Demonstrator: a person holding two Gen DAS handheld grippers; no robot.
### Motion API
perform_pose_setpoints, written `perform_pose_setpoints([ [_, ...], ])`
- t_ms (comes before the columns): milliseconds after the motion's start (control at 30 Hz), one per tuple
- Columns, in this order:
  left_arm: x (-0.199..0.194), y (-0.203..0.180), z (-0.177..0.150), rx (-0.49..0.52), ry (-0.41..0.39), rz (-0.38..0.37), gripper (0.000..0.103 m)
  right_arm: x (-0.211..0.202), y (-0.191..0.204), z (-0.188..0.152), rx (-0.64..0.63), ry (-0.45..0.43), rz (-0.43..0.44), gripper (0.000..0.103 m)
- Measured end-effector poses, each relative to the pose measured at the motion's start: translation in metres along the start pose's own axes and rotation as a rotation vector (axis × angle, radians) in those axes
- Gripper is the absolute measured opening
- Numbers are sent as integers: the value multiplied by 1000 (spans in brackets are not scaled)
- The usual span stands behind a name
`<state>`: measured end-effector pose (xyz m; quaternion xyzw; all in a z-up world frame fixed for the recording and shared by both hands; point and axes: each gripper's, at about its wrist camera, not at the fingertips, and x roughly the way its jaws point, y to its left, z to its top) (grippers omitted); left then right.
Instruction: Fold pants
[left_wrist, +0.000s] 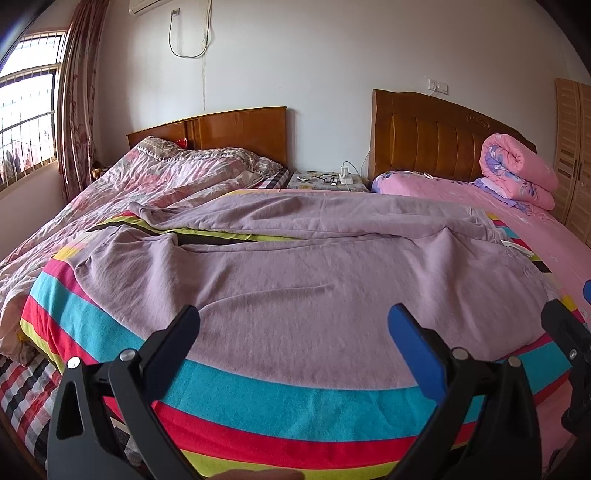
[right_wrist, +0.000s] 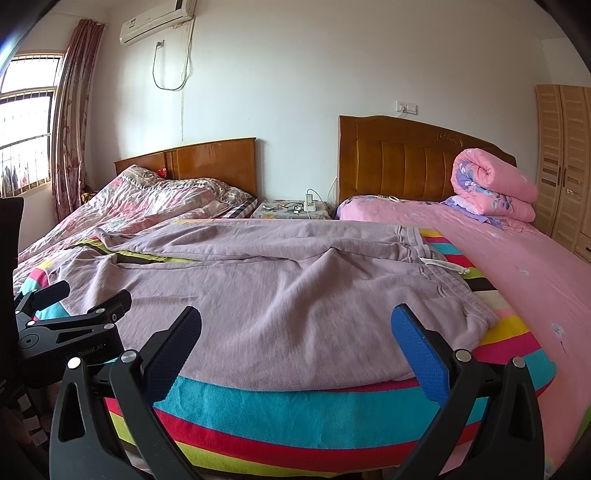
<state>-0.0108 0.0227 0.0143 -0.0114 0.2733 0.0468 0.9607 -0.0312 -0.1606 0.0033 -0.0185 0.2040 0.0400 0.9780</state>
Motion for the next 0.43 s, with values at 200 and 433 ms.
perform_pose_setpoints([
  [200,-6,2,0,-19,-33,-16,102,0,-1,1,1,4,-4,99],
  [433,-7,0,1,-13,-32,-13,102,1,-1,2,-2,9,-6,99],
])
